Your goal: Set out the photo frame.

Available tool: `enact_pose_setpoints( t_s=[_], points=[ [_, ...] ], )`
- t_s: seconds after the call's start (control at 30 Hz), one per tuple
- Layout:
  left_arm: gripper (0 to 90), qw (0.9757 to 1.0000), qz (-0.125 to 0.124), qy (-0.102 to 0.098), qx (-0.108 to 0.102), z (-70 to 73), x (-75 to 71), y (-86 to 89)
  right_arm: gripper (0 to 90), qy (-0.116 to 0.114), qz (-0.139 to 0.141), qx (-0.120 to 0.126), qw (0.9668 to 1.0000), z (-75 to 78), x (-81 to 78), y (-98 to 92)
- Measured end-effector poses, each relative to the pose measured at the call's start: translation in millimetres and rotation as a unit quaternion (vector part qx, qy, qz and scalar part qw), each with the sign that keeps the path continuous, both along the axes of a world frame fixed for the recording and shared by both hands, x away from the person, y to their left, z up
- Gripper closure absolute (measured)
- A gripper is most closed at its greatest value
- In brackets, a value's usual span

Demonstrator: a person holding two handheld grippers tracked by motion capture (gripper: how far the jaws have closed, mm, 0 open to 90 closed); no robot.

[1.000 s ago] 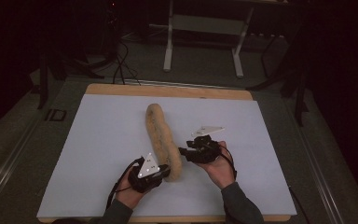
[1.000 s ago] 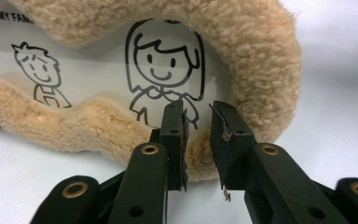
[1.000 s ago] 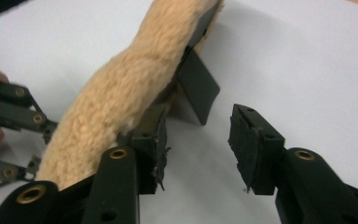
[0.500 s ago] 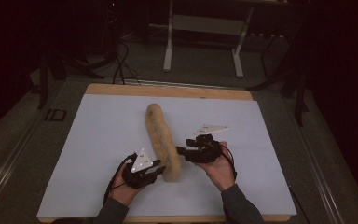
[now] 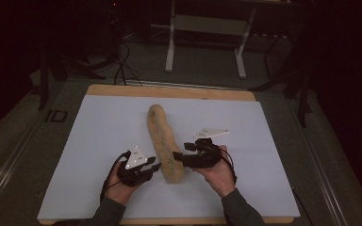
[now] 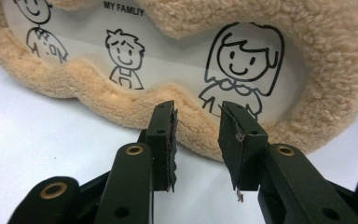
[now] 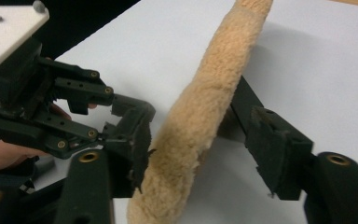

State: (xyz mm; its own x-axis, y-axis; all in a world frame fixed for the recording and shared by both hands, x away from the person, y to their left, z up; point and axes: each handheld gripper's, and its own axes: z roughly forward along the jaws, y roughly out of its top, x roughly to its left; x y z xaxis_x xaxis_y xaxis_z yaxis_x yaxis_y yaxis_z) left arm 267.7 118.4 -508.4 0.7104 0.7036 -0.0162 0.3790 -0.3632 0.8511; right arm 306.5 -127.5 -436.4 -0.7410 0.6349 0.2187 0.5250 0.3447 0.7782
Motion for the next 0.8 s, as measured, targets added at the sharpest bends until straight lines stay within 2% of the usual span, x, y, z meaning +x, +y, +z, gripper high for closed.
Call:
enact_pose_setpoints(
  t_s=[0.1, 0.33, 0.47, 0.63, 0.8],
  points=[
    [66.4, 1.0000, 0.003, 0.001, -0.002, 0.7, 0.5, 2.0, 35.3, 0.001, 0.004, 0.001, 1.0000, -2.0, -2.2, 3.2],
    [66.3, 0.9999, 0.011, 0.003, -0.007, 1.1, 1.9, 6.0, 30.4, 0.007, 0.007, -0.016, 0.9998, -10.4, -4.9, 10.6],
    [66.4, 0.9999, 0.014, 0.004, -0.007, 1.4, 2.3, 7.3, 30.2, 0.025, 0.011, -0.027, 0.9993, -17.7, -4.3, 15.4],
    [66.4, 0.9998, 0.016, 0.004, -0.007, 1.5, 2.9, 8.7, 24.0, 0.032, 0.014, -0.028, 0.9990, -25.0, -4.2, 19.4],
    [66.4, 0.9998, 0.018, 0.006, -0.008, 1.8, 3.1, 9.9, 16.6, 0.029, 0.016, -0.036, 0.9988, -29.2, -5.8, 23.2]
  ],
)
